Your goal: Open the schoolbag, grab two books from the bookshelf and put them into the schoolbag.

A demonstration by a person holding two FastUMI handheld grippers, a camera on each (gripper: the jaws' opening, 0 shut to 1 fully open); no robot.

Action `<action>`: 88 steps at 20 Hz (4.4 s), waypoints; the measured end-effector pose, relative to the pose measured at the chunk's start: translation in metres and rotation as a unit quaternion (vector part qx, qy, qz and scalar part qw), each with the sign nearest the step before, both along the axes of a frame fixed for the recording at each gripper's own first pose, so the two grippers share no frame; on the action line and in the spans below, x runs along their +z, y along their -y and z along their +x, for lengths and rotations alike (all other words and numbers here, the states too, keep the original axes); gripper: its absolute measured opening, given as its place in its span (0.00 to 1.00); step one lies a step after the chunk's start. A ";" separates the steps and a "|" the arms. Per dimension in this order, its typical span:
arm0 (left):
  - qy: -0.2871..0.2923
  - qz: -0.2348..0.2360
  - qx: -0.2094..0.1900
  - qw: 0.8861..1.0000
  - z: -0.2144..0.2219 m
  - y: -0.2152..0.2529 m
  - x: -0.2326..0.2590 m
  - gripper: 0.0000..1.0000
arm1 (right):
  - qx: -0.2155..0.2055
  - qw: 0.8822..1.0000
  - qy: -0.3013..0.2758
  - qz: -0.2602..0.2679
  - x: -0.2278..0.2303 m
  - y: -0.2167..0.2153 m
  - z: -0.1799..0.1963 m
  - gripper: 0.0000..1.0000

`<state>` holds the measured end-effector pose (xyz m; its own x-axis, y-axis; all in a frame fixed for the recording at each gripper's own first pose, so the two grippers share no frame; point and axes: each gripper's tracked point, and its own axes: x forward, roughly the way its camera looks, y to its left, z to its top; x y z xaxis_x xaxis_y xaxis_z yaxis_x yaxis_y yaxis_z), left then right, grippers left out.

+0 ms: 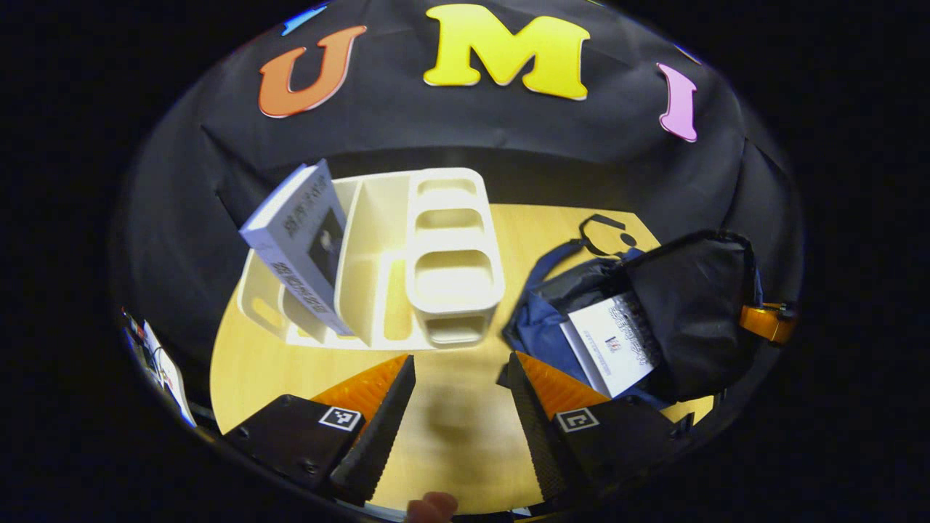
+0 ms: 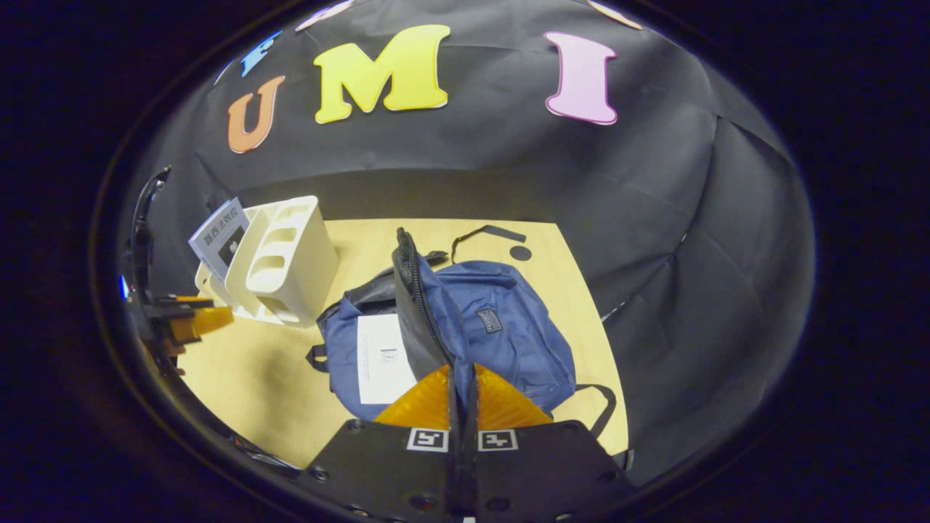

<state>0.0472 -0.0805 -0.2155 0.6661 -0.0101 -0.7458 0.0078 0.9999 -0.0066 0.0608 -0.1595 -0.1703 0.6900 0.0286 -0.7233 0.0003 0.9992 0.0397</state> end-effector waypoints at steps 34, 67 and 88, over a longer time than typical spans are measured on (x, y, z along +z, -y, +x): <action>-0.226 -0.021 0.000 0.974 0.126 -0.164 0.008 1.00 | -0.042 0.999 -0.013 0.003 0.003 -0.018 -0.011 0.00; -0.173 -0.186 0.098 0.962 0.021 -0.163 0.117 0.39 | -0.011 1.000 -0.010 0.019 -0.011 -0.021 -0.019 0.00; -0.131 -0.437 -0.015 0.890 -0.122 0.027 0.072 0.41 | -0.001 1.000 -0.012 -0.012 -0.015 -0.021 -0.027 0.00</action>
<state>-0.0747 -0.1076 -0.1434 0.4603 -0.6777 -0.5734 -0.0813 0.6110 -0.7874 0.0340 -0.1381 -0.1856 0.6722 0.0095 -0.7403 0.0022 0.9999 0.0149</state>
